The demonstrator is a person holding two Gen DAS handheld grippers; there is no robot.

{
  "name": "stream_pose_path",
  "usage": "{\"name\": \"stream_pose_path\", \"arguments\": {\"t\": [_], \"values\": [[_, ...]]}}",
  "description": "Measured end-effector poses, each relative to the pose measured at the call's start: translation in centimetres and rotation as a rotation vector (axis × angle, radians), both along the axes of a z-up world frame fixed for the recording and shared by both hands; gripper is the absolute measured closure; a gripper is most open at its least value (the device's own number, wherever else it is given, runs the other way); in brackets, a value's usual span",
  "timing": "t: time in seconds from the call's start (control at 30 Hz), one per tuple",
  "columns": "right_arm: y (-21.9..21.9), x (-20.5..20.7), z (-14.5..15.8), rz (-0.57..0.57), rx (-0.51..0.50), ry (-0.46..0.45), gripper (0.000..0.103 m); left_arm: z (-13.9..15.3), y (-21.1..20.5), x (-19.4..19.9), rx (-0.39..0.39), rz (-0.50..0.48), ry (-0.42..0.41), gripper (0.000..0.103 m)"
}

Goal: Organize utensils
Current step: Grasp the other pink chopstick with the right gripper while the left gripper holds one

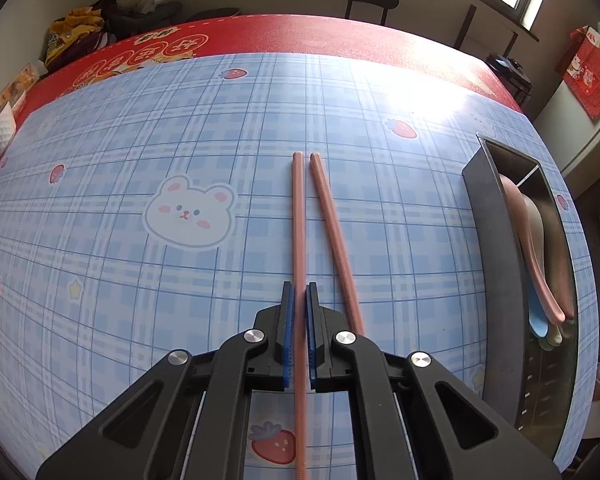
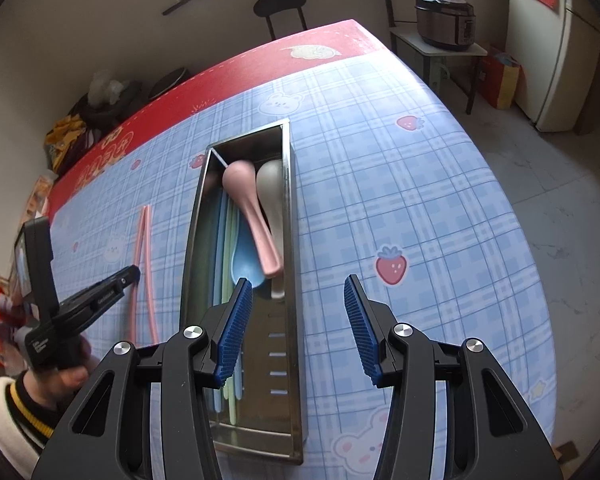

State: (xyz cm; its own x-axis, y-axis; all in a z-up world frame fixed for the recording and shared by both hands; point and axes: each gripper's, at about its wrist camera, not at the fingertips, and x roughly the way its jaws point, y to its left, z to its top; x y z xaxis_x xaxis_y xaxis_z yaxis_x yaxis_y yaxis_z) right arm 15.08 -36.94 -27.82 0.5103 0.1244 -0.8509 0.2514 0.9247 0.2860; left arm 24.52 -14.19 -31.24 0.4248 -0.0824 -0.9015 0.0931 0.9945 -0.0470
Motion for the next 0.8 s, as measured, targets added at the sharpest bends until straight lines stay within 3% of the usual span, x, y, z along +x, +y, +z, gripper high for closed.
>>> {"name": "stream_pose_path", "arguments": {"t": [0.17, 0.37, 0.63, 0.8], "values": [[0.6, -0.1, 0.8, -0.002, -0.026, -0.014, 0.056, 0.3, 1.6, -1.1, -0.036, 0.036, 0.013, 0.097], [3.0, 0.7, 1.1, 0.042, -0.049, -0.017, 0.056, 2.5, 5.3, -3.5, -0.066, 0.062, -0.037, 0.097], [10.4, 3.9, 2.2, 0.213, -0.086, -0.071, 0.056, 5.2, 11.5, -6.8, -0.084, 0.120, -0.096, 0.097], [15.8, 6.7, 0.9, 0.330, -0.149, -0.061, 0.056, 6.2, 15.2, -8.2, -0.083, 0.165, -0.125, 0.097]]}}
